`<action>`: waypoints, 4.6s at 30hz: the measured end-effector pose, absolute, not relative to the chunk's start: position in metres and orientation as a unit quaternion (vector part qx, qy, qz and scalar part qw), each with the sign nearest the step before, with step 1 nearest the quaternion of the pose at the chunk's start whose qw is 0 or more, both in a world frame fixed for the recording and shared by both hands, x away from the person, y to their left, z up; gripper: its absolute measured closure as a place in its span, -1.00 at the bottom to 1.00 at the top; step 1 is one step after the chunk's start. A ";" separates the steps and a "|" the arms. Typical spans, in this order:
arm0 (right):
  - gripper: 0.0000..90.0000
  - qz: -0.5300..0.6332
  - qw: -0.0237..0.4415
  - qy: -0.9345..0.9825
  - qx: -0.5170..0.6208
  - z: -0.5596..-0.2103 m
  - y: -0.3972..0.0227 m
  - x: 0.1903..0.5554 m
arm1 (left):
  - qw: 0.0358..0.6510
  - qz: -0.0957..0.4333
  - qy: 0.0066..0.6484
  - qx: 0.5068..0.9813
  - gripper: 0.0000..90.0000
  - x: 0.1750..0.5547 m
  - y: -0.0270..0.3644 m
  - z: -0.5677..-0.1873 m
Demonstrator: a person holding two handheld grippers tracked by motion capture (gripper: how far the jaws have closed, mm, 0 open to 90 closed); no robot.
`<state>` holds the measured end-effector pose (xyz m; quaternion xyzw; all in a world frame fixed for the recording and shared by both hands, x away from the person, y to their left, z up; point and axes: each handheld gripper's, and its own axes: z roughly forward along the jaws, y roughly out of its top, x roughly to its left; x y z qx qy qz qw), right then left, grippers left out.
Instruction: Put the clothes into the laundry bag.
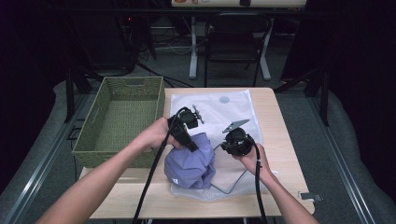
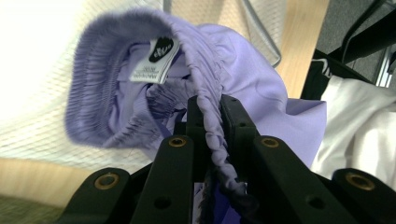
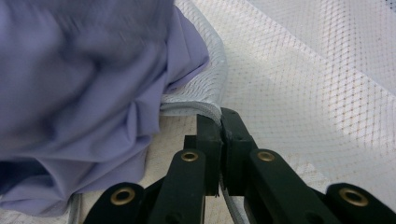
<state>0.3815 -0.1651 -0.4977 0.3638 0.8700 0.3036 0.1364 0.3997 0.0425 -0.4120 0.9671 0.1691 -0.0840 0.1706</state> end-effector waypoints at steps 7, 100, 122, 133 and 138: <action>0.96 0.303 0.134 0.870 0.364 -0.497 -0.164 0.380 | 0.179 -0.093 0.179 0.963 0.79 0.397 0.033 -0.447; 0.96 0.333 0.138 0.848 0.387 -0.487 -0.166 0.381 | 0.277 -0.027 0.160 0.947 0.93 0.366 0.002 -0.520; 0.95 0.334 0.125 0.855 0.376 -0.483 -0.174 0.375 | 0.317 0.052 0.205 0.924 -0.14 0.363 0.042 -0.473; 0.95 0.330 0.119 0.859 0.374 -0.486 -0.172 0.377 | 0.299 0.047 0.244 0.921 0.73 0.382 0.044 -0.505; 0.95 0.331 0.122 0.859 0.372 -0.484 -0.170 0.375 | 0.298 0.041 0.235 0.924 0.90 0.378 0.035 -0.510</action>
